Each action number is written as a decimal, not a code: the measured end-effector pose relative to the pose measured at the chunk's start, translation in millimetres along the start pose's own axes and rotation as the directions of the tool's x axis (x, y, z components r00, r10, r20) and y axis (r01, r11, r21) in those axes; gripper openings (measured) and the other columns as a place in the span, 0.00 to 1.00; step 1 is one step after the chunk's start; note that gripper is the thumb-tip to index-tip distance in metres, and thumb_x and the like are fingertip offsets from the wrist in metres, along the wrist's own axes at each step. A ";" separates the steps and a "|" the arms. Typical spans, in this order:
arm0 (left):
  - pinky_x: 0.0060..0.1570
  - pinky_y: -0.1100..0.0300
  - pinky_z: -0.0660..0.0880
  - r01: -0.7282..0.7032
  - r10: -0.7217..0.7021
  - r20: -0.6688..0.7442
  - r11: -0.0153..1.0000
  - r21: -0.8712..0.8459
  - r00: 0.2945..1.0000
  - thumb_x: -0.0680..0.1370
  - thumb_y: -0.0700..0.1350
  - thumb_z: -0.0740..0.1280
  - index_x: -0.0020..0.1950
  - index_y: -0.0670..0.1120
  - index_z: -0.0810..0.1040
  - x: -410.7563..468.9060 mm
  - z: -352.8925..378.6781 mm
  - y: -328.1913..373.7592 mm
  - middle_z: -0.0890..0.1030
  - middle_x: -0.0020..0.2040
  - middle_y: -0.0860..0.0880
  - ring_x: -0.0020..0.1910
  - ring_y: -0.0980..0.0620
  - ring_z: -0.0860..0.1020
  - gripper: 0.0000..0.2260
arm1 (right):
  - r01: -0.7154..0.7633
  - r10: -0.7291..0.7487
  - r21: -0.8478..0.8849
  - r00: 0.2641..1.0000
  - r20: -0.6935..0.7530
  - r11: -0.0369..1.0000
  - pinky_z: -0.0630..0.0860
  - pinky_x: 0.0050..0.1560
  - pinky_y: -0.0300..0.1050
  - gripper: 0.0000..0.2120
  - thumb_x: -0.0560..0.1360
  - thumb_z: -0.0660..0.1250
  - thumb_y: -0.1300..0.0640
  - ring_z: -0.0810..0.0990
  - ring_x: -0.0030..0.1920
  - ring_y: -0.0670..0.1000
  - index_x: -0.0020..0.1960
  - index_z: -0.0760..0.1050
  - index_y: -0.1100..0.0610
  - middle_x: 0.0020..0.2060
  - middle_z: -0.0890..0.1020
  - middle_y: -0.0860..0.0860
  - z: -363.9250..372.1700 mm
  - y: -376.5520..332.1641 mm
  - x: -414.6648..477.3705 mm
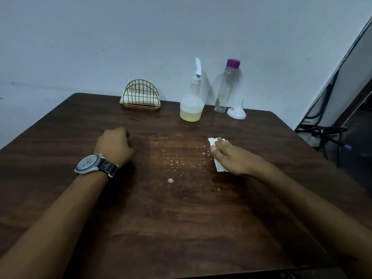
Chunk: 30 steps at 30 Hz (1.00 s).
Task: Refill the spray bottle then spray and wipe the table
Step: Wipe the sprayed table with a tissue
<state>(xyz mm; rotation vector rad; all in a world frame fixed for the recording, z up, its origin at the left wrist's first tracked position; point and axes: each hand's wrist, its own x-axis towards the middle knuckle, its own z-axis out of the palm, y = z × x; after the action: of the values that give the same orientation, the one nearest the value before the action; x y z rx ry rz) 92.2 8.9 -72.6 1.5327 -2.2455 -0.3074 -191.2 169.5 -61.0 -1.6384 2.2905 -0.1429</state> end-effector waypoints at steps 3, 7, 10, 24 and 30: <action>0.45 0.51 0.72 -0.010 0.010 -0.004 1.000 0.012 1.000 0.74 0.38 0.70 0.62 0.41 0.80 1.0 2.0 -3.0 0.83 0.55 0.38 0.53 0.35 0.81 0.16 | -0.028 0.031 -0.073 0.999 0.042 0.997 0.39 0.82 0.52 0.34 0.86 0.41 0.39 0.38 0.84 0.52 0.85 0.41 0.58 0.84 0.40 0.54 16.6 -4.2 10.7; 0.47 0.50 0.74 -0.026 0.027 -0.007 0.999 0.044 1.000 0.75 0.39 0.70 0.62 0.42 0.80 2.4 3.3 -4.7 0.83 0.54 0.38 0.54 0.34 0.81 0.16 | -0.057 0.063 -0.094 0.997 0.055 0.994 0.37 0.81 0.52 0.34 0.86 0.38 0.38 0.36 0.83 0.52 0.84 0.39 0.57 0.84 0.38 0.54 19.0 -6.1 19.0; 0.49 0.48 0.76 -0.030 0.030 -0.012 0.998 0.055 0.999 0.75 0.40 0.69 0.61 0.41 0.79 2.0 3.8 -3.9 0.83 0.54 0.37 0.53 0.33 0.80 0.15 | -0.067 0.072 -0.082 0.996 0.053 0.994 0.36 0.81 0.52 0.37 0.84 0.36 0.34 0.35 0.83 0.52 0.84 0.38 0.56 0.84 0.37 0.53 19.2 -13.0 24.1; 0.65 0.49 0.73 0.021 -0.022 0.192 1.000 0.006 0.981 0.80 0.40 0.64 0.71 0.42 0.76 15.0 -19.1 -5.2 0.78 0.69 0.38 0.68 0.38 0.76 0.18 | 0.104 -0.100 -0.050 0.991 0.086 0.993 0.28 0.79 0.57 0.33 0.85 0.38 0.39 0.30 0.82 0.55 0.85 0.36 0.54 0.83 0.34 0.53 63.9 -191.3 57.7; 0.67 0.51 0.72 0.061 -0.057 0.248 0.998 -0.008 0.967 0.82 0.41 0.63 0.72 0.42 0.75 23.6 -28.6 -9.3 0.77 0.70 0.39 0.69 0.38 0.75 0.18 | 0.207 -0.200 -0.089 0.977 0.077 0.974 0.27 0.78 0.60 0.34 0.85 0.42 0.42 0.30 0.82 0.56 0.84 0.37 0.57 0.83 0.34 0.52 86.4 -228.4 29.3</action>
<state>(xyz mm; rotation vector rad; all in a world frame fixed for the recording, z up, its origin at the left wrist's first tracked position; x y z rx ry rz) 105.2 -15.2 -45.9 1.6340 -2.3790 -0.5607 33.8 74.1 -88.1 -1.8956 2.1061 -0.0225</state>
